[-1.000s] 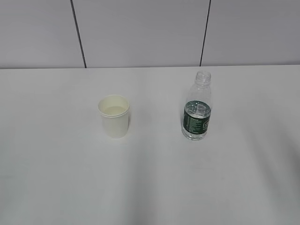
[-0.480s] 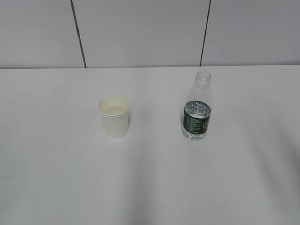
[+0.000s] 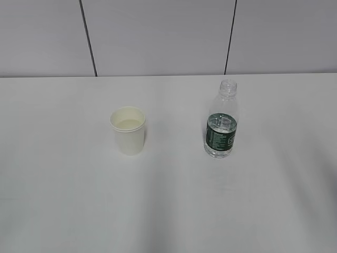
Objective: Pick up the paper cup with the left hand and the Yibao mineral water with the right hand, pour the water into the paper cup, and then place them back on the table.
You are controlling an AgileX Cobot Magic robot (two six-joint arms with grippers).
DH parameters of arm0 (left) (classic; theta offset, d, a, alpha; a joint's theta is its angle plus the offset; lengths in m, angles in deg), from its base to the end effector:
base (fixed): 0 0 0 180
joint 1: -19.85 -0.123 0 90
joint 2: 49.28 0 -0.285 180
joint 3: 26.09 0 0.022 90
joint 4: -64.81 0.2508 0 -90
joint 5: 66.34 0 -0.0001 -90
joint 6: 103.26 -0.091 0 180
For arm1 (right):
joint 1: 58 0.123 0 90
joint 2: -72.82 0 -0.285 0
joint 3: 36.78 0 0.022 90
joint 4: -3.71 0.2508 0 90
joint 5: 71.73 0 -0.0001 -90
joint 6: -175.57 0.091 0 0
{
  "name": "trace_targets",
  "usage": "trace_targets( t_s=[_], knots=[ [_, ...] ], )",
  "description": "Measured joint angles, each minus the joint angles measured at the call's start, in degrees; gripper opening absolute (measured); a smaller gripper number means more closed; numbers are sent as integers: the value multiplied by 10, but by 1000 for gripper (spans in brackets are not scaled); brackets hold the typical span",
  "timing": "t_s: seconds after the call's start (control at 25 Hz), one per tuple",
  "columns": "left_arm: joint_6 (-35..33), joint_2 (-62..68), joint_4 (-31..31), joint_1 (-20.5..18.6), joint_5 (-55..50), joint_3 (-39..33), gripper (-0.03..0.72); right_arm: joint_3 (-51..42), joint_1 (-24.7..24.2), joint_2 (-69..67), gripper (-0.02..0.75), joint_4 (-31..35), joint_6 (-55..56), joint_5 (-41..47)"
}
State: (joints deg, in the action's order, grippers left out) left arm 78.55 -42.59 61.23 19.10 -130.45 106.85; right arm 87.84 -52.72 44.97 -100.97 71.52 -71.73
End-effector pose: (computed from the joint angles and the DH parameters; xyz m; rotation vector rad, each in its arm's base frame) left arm -0.0134 -0.0053 0.2798 -0.0392 2.0562 -0.0862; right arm 0.0845 0.0077 0.3183 -0.4274 1.3974 -0.3343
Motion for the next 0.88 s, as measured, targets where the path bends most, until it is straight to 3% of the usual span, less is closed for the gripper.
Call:
trace_targets(
  t_s=[0.88],
  knots=[
    [0,0,0,0,0,0,292,0,0,0,592,0,0,-4]
  ],
)
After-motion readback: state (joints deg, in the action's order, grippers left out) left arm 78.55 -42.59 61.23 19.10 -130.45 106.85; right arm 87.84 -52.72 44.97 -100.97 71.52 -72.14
